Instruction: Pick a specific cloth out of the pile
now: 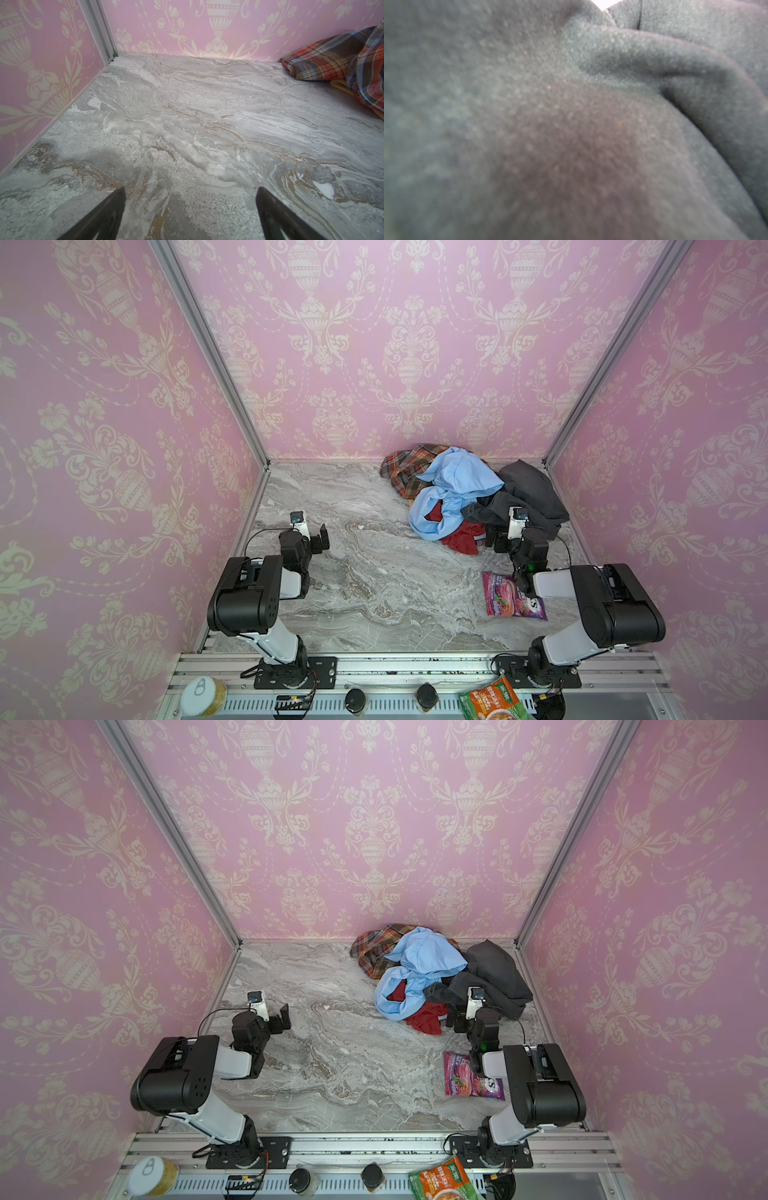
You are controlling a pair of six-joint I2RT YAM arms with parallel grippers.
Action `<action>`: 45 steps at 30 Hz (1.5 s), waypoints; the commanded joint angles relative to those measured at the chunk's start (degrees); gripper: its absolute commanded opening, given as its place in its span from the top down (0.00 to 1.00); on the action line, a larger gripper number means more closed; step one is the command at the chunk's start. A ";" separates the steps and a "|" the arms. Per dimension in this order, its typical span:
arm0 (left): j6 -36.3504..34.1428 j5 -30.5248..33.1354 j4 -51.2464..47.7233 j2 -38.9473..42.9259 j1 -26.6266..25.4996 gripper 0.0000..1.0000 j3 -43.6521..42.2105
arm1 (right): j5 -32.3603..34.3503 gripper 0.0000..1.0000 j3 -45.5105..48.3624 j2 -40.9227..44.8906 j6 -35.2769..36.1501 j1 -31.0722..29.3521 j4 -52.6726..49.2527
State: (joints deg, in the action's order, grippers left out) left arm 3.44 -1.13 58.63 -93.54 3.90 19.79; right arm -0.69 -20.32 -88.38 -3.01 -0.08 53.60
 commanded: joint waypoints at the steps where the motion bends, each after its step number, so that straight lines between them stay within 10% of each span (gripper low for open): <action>1: -0.90 1.04 -0.76 -0.20 -0.21 0.01 0.52 | -0.70 0.00 -0.60 0.11 0.27 0.01 0.26; 10: -1.07 4.38 -12.18 4.02 -0.98 0.01 5.03 | 2.80 0.00 -1.89 7.72 -0.89 0.06 -9.31; 29: 15.02 10.16 -57.27 15.31 -11.88 0.01 28.99 | 7.75 0.00 -28.76 20.75 -24.23 -3.08 -72.32; 45: 22.50 2.03 -64.69 12.54 -23.54 0.01 33.67 | 12.51 0.00 -39.49 21.15 -21.08 -19.66 -81.87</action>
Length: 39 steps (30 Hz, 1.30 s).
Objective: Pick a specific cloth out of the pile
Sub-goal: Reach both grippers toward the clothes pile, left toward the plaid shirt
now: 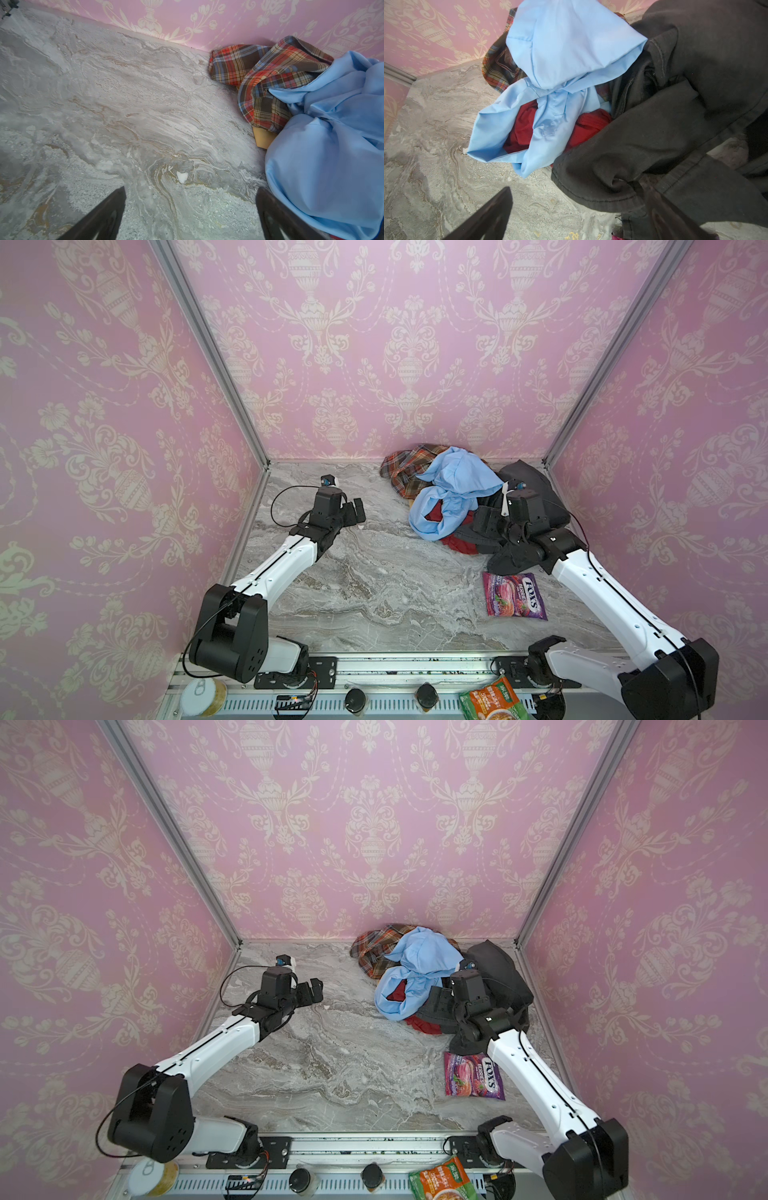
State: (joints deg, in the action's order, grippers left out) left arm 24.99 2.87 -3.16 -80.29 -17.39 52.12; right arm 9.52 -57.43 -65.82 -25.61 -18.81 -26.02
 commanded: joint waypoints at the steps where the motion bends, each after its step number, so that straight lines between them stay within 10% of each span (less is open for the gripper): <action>1: 0.62 -1.70 -3.00 -0.95 -2.98 0.01 1.41 | 2.52 0.00 -2.95 -1.98 1.89 -1.26 -2.36; 17: -6.49 -4.55 3.32 -18.30 -5.99 0.01 14.19 | -1.26 0.01 -14.66 -11.38 6.35 -3.39 -1.59; 27: -21.52 -7.28 1.33 -38.45 -5.56 0.01 37.66 | -2.33 0.00 -14.30 -12.16 9.07 -3.31 1.66; 39: -19.84 -8.46 -10.59 -63.54 -4.15 0.01 72.97 | -0.94 0.00 -11.42 -9.82 12.33 -3.34 4.42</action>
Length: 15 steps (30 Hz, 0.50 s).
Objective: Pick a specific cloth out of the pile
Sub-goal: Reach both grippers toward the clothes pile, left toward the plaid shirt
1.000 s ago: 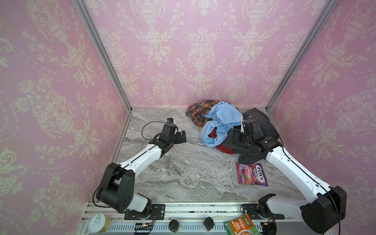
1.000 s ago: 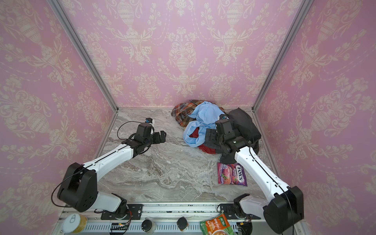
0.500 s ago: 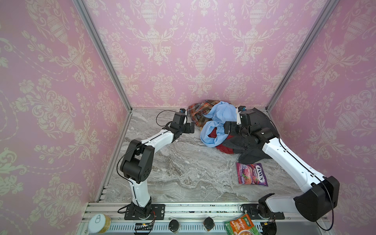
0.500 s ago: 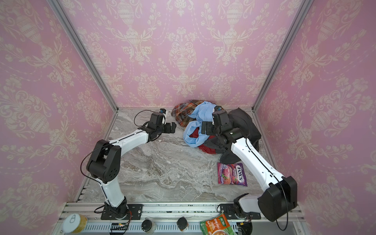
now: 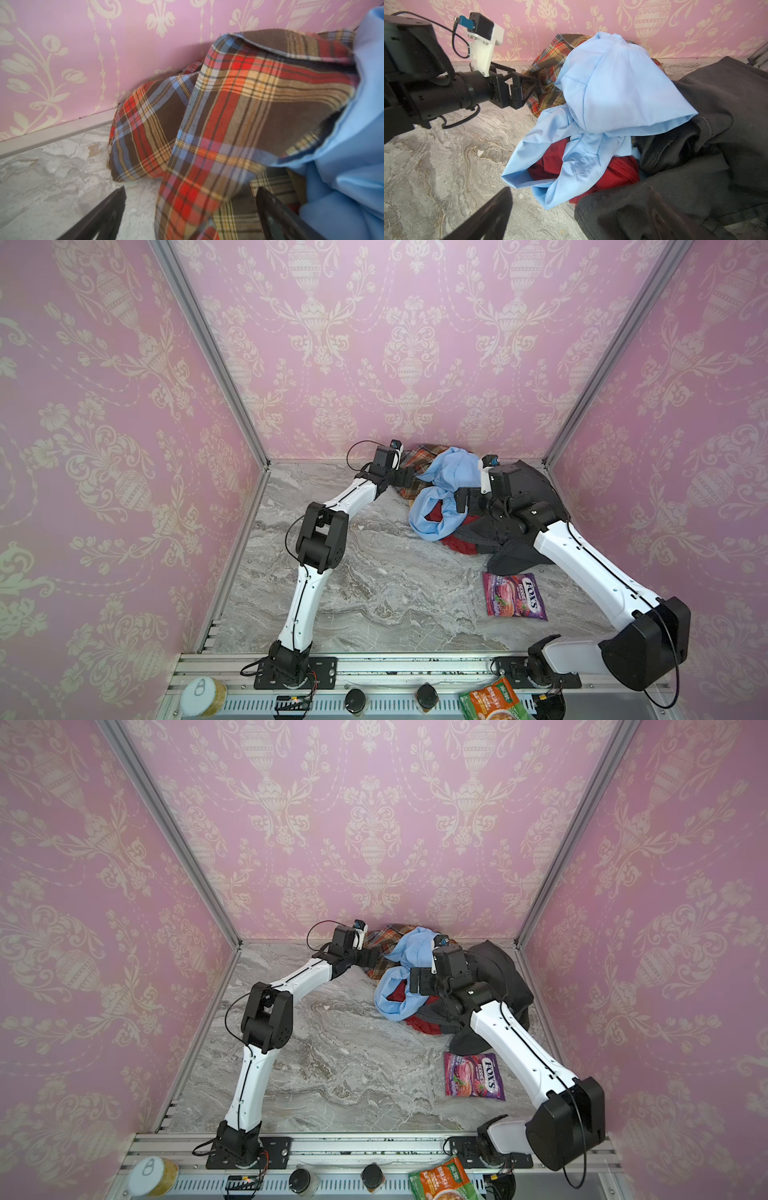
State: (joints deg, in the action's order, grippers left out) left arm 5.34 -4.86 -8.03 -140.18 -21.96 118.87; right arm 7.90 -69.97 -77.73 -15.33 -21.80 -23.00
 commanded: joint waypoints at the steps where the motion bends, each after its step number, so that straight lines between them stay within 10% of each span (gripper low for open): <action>1: 0.40 0.12 -6.52 -5.53 0.49 0.03 9.01 | 1.03 0.00 1.52 2.46 2.36 -0.33 1.73; 8: 6.75 -3.99 -13.60 -17.69 1.08 0.98 32.02 | 2.95 0.00 4.86 4.86 2.93 -0.17 4.03; 15: 13.02 -8.51 -11.93 -14.13 0.82 1.00 34.11 | 5.01 0.00 6.07 5.84 3.91 -0.08 4.45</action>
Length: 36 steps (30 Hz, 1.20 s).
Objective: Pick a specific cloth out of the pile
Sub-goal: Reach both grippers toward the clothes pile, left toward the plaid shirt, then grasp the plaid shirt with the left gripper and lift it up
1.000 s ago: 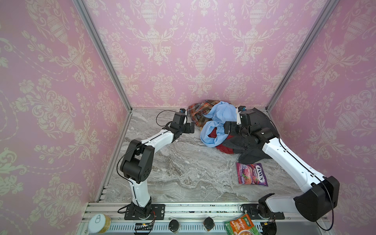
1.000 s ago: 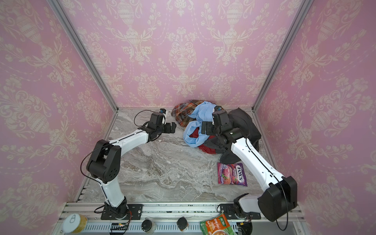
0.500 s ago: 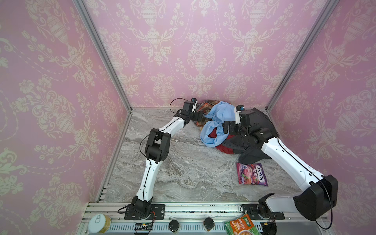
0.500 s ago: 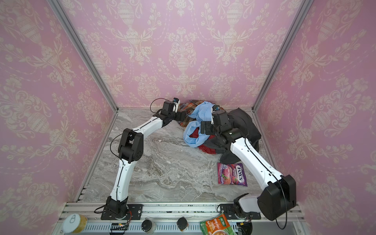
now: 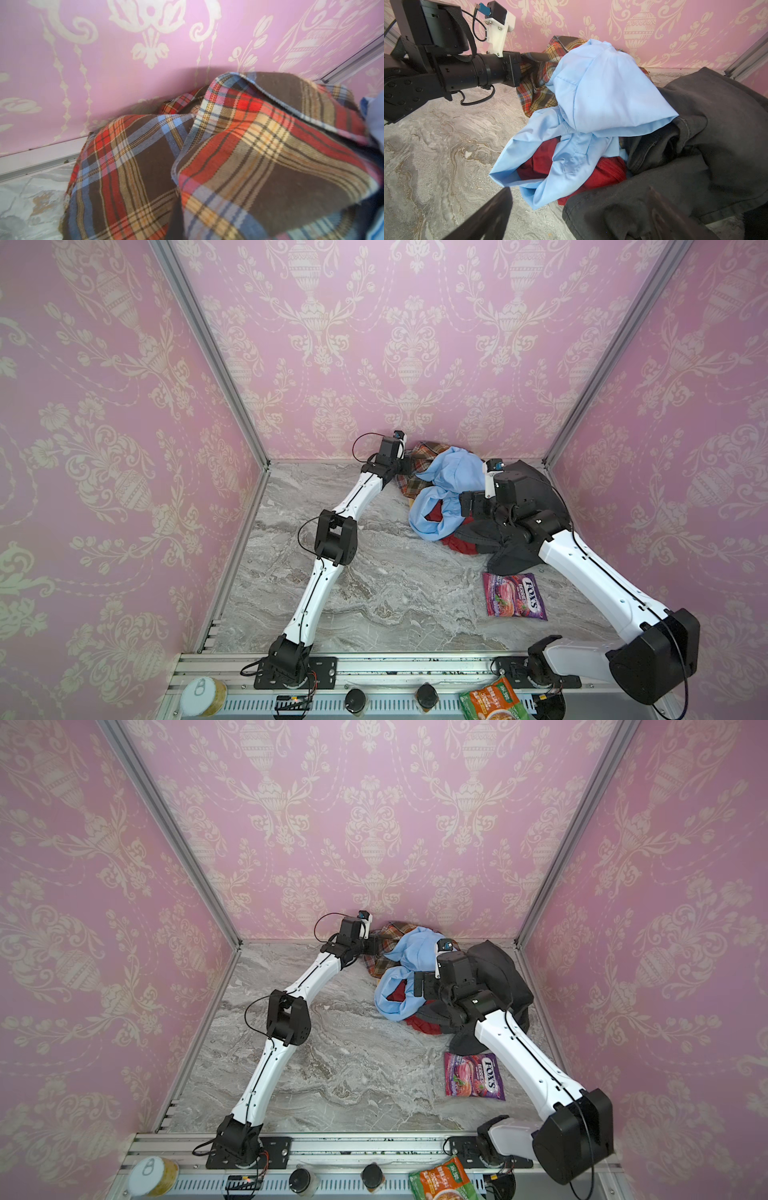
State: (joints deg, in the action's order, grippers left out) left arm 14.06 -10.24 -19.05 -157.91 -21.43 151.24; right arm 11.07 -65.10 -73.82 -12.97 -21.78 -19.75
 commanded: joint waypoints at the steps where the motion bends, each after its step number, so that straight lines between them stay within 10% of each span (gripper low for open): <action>1: 4.78 -3.16 -0.95 4.92 0.10 1.00 1.70 | 1.85 0.00 1.38 1.93 1.55 0.05 1.33; 19: 10.49 -6.18 3.15 19.13 -3.00 1.00 6.30 | -5.71 0.00 -1.70 -3.47 8.95 0.51 16.69; 36: 14.15 -7.07 4.67 24.26 -3.68 1.00 9.55 | -18.27 0.00 -23.61 -23.11 19.12 4.62 24.56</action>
State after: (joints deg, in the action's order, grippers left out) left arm 27.14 -16.25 -16.40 -139.33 -24.88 157.93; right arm -3.77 -86.11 -94.76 2.83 -17.41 3.88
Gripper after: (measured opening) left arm 0.068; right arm 0.998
